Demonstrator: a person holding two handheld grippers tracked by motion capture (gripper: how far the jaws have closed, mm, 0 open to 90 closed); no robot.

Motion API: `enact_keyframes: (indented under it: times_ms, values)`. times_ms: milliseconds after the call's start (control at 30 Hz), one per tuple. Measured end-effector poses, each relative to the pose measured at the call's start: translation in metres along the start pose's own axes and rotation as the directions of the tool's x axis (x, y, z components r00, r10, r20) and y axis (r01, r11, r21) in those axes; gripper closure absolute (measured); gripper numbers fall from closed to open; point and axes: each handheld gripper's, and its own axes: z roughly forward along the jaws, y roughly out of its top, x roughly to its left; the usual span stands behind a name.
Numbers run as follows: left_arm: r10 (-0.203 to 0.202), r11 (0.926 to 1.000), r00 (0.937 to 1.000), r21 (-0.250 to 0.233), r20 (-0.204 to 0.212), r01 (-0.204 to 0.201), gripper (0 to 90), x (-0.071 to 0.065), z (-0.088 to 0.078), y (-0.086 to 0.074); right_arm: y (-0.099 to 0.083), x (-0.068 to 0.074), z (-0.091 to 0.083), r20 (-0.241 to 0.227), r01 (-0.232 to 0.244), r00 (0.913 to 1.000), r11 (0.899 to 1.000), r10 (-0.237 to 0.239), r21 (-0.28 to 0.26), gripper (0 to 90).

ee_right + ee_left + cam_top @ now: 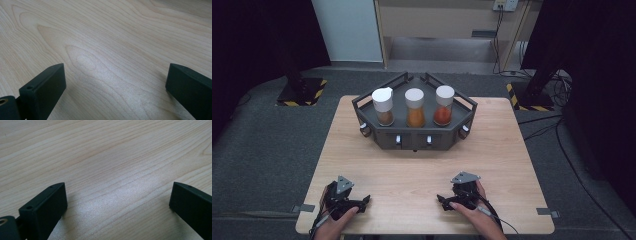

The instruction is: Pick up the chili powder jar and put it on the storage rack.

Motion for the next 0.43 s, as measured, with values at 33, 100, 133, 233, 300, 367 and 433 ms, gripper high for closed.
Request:
enact_keyframes:
  times_ms: [33, 100, 133, 233, 300, 367, 433]
  values:
    - [0.0, 1.0, 1.0, 0.0, 0.0, 0.0, 0.0, 0.0, 0.0, 0.0, -0.0003, 0.0004, 0.0003, 0.001, 0.003, 1.0, 1.0, -0.003, -0.001, 2.5]
    - [0.0, 1.0, 1.0, 0.0, 0.0, 0.0, 0.0, 0.0, 0.0, 0.0, -0.0016, 0.0035, 0.0012, 0.01, 0.02, 0.9997, 1.0, -0.02, -0.003, 1.7]
    - [0.0, 1.0, 1.0, 0.0, 0.0, 0.0, 0.0, 0.0, 0.0, 0.0, -0.0023, 0.0054, 0.0017, 0.016, 0.034, 0.9993, 0.999, -0.034, -0.003, 1.4]
    - [0.0, 1.0, 1.0, 0.0, 0.0, 0.0, 0.0, -0.0001, 0.0, 0.0, -0.0012, 0.0086, 0.0024, 0.027, 0.047, 0.9985, 0.999, -0.047, 0.005, 1.0]
    - [-0.001, 1.0, 1.0, 0.0, -0.001, 0.001, 0.0, -0.0002, 0.0, 0.0, -0.0011, 0.0084, 0.0025, 0.026, 0.046, 0.9986, 0.999, -0.046, 0.005, 0.9]
    - [0.0, 1.0, 1.0, 0.0, -0.001, 0.0, 0.0, -0.0002, 0.0, 0.0, -0.0011, 0.0089, 0.0025, 0.029, 0.046, 0.9985, 0.999, -0.047, 0.006, 0.8]
    - [-0.001, 1.0, 1.0, 0.0, -0.001, 0.001, 0.0, -0.0002, 0.0, 0.0, -0.001, 0.0091, 0.0025, 0.029, 0.046, 0.9985, 0.999, -0.046, 0.006, 0.8]
